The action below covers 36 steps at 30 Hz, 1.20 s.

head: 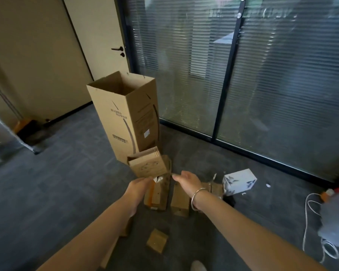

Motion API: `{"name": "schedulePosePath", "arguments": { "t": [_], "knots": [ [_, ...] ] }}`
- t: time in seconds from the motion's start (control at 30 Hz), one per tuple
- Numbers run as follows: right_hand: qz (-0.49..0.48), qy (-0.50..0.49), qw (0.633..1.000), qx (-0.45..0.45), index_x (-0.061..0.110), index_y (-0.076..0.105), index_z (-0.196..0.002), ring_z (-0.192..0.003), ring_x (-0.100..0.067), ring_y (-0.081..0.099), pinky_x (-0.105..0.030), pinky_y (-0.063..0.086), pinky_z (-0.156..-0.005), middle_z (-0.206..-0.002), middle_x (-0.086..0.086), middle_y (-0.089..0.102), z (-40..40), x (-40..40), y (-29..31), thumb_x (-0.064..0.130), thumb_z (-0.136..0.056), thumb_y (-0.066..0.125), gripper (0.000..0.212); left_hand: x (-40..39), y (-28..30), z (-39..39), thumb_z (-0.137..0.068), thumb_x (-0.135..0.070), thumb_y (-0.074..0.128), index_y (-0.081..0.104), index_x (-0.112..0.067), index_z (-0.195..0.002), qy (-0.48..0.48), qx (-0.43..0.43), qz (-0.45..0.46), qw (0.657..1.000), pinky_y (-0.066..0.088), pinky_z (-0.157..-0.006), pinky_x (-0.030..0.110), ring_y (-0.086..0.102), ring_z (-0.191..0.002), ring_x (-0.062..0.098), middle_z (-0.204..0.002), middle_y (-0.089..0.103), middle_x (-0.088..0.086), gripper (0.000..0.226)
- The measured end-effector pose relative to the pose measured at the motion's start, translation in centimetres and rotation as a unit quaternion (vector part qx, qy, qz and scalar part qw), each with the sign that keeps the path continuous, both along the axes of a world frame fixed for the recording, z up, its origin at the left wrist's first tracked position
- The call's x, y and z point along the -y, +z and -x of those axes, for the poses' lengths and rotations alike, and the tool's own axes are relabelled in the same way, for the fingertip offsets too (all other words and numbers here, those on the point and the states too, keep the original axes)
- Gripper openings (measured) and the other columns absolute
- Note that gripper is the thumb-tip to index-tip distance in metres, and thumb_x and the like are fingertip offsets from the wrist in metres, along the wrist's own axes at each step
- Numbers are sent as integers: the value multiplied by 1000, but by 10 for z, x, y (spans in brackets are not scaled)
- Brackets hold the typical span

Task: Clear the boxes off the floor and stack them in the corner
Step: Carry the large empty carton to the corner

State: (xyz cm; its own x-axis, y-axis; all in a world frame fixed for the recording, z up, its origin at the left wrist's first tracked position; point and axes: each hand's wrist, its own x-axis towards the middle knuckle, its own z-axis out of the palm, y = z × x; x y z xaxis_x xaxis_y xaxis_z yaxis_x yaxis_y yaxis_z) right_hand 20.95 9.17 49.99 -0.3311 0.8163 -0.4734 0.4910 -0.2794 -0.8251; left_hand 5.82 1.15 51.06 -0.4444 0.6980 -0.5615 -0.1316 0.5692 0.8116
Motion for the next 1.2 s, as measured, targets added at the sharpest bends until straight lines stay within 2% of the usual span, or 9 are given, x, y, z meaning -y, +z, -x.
{"name": "schedulePosePath", "arguments": {
  "t": [0.1, 0.23, 0.37, 0.5, 0.63, 0.73, 0.87, 0.97, 1.2],
  "knots": [
    [1, 5, 1000, -14, 15, 32, -148, -139, -22, 35, -34, 30, -109, -152, -3, 35, 27, -67, -4, 40, -95, 53, 63, -54, -8, 23, -100, -26, 49, 52, -16, -133, 7, -6, -13, 1000, 31, -114, 45, 45, -131, 27, -129, 54, 2, 35],
    [-4, 36, 999, -15, 15, 34, -147, -136, -25, 39, -36, 36, -105, -149, -5, 39, 71, -152, 2, 38, -95, 53, 60, -119, -9, 62, -99, -25, 50, 49, -15, -136, 51, 7, -7, 999, 32, -110, 43, 44, -131, 26, -139, 50, 4, 38],
    [-20, 79, 997, -16, 16, 35, -147, -137, -23, 38, -35, 36, -105, -150, -4, 39, 118, -212, 14, 39, -95, 53, 60, -166, -3, 100, -97, -31, 55, 48, -13, -137, 104, 24, 5, 994, 31, -109, 46, 40, -133, 29, -138, 49, 7, 44],
    [-16, 122, 992, -2, 11, 45, -139, -129, -24, 46, -34, 40, -98, -141, -5, 48, 158, -245, 17, 39, -95, 53, 52, -190, -2, 130, -93, -35, 60, 50, -13, -137, 130, 40, 15, 991, 33, -112, 51, 43, -132, 32, -140, 50, 10, 50],
    [7, 131, 991, -17, 14, 44, -141, -129, -23, 47, -38, 40, -101, -142, -5, 48, 194, -274, 15, 41, -93, 54, 56, -219, 1, 165, -95, -35, 57, 53, -14, -130, 153, 30, 28, 987, 35, -110, 49, 48, -125, 30, -132, 54, 9, 41],
    [20, 125, 992, -22, 16, 34, -147, -136, -22, 39, -36, 35, -106, -149, -3, 40, 220, -290, 17, 37, -96, 53, 58, -240, 4, 193, -97, -30, 55, 58, -14, -121, 153, 33, 13, 988, 37, -109, 47, 54, -112, 26, -123, 59, 10, 29],
    [4, 118, 992, -40, 14, 37, -145, -135, -23, 40, -36, 35, -106, -146, -4, 42, 274, -325, 22, 36, -96, 53, 56, -279, 2, 248, -98, -32, 54, 41, -9, -144, 156, 19, -4, 988, 29, -112, 45, 38, -137, 31, -147, 43, 11, 53],
    [-8, 97, 994, -41, 14, 37, -144, -135, -23, 40, -37, 35, -104, -146, -5, 42, 338, -360, 22, 38, -96, 53, 57, -322, -1, 316, -97, -34, 55, 41, -8, -145, 158, 6, -10, 987, 27, -113, 45, 36, -138, 32, -149, 41, 12, 57],
    [29, -12, 997, -66, 22, 24, -151, -140, -29, 31, -46, 32, -110, -154, -4, 30, 475, -448, 33, 43, -94, 55, 68, -414, 10, 470, -100, -35, 49, 45, -10, -142, 116, -16, -20, 993, 25, -113, 45, 35, -139, 32, -149, 42, 10, 49]
  ]
}}
